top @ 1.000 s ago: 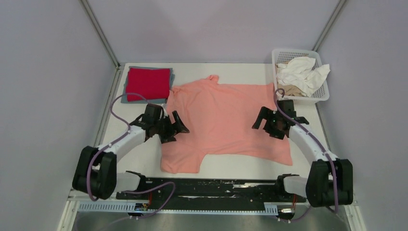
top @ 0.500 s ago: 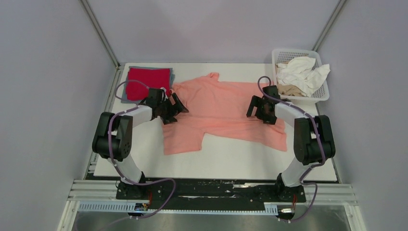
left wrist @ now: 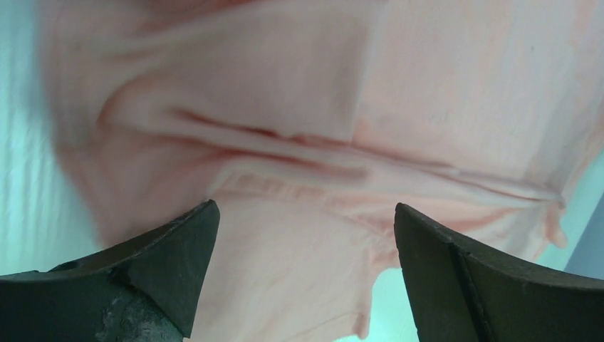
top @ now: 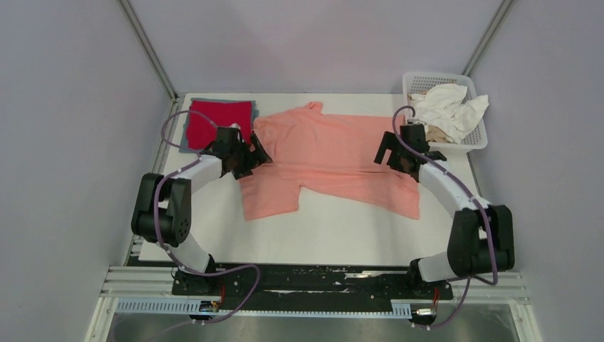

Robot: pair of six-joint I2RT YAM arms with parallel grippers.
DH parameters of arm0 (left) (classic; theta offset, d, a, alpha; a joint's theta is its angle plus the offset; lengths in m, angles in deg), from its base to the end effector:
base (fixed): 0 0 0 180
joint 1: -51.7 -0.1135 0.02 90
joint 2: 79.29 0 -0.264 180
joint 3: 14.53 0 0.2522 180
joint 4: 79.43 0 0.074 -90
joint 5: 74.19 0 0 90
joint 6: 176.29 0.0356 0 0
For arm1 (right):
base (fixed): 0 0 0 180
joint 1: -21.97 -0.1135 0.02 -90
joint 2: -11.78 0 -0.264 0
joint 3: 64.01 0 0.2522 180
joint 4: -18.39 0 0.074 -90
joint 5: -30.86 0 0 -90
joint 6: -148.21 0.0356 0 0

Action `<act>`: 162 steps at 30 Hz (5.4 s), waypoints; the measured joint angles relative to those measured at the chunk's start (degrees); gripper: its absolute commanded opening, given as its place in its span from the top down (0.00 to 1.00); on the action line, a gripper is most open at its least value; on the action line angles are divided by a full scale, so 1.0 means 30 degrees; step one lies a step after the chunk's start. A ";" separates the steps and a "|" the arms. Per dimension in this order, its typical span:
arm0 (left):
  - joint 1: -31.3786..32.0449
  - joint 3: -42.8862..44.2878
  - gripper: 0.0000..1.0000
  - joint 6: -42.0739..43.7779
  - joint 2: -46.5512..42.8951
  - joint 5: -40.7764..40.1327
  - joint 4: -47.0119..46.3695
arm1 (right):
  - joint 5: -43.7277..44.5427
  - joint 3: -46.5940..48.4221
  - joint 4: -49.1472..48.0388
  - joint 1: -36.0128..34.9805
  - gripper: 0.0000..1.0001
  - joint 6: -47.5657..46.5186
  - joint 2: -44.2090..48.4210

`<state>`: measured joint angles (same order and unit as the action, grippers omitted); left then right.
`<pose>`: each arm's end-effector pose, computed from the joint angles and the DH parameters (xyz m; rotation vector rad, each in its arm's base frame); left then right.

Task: Fold and stack the t-shirts
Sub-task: Flatten out the tshirt

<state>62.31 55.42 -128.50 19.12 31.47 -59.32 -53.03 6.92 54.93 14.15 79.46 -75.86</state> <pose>0.3442 -0.0743 0.1733 -0.5586 2.4542 -0.7324 0.3137 0.0393 0.2171 0.3355 2.4717 0.0791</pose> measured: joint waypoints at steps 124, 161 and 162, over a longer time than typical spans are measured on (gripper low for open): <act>0.4918 1.8622 1.00 0.8204 -1.7952 -0.5311 0.6747 | -0.3096 1.3376 0.5603 0.4044 1.00 0.2120 1.6589; 0.2186 0.9930 1.00 0.8284 0.3483 -1.3733 0.0022 | -0.0510 -0.0211 -0.3424 0.4044 1.00 0.3351 0.0758; 0.2149 1.0360 1.00 0.8255 0.3759 -1.3653 -0.0022 | -0.0495 -0.0015 -0.3643 0.4044 1.00 0.3417 0.0321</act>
<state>68.76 86.50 -103.74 30.40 -9.49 -59.38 -54.52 6.88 44.01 26.28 89.71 -74.89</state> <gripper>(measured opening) 0.009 0.010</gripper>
